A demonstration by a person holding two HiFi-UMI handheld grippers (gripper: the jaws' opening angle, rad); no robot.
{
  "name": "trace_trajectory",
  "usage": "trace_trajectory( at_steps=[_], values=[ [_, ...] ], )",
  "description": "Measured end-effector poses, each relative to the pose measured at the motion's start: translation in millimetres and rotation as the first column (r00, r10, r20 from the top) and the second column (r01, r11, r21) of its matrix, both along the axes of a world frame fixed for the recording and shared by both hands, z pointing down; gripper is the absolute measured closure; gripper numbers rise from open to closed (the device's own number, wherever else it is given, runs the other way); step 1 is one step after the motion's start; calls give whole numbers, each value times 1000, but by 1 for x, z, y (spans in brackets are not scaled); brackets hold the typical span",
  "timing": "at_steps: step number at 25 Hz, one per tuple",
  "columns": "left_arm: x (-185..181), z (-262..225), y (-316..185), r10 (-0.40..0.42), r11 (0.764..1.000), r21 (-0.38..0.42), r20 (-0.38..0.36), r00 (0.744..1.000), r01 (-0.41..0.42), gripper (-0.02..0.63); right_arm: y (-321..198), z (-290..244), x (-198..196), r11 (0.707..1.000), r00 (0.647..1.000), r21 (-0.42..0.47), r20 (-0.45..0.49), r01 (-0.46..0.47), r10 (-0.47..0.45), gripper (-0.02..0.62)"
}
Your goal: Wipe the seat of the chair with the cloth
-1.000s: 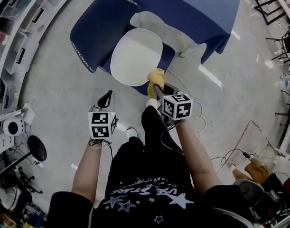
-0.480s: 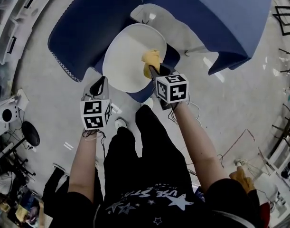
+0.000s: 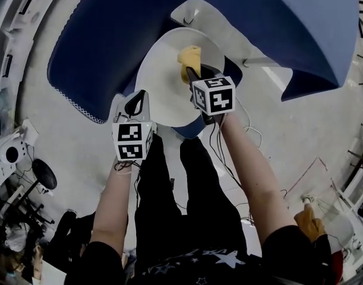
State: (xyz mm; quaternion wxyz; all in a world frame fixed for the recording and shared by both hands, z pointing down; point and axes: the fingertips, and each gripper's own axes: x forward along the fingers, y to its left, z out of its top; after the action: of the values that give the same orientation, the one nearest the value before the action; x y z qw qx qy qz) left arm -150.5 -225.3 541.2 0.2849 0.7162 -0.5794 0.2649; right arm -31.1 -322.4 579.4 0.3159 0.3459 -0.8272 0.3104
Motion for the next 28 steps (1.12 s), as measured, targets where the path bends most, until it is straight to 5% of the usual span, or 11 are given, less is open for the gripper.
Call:
trace_trajectory(
  at_steps=[10,19,28],
  values=[
    [-6,42,-28,113,993,-27,-59,992,-115,584,-57,41,-50,996,997,74,-51,-47,51,525],
    [-9,63,-37,144,987,-60,-79,986,-149,584,-76,86,-70,999,994,19,-109,-27,29,525],
    [16,77,-35,180,977,-97,-87,980,-189,584,-85,91,-22,992,979,-12,-161,-129,126,525]
  ],
)
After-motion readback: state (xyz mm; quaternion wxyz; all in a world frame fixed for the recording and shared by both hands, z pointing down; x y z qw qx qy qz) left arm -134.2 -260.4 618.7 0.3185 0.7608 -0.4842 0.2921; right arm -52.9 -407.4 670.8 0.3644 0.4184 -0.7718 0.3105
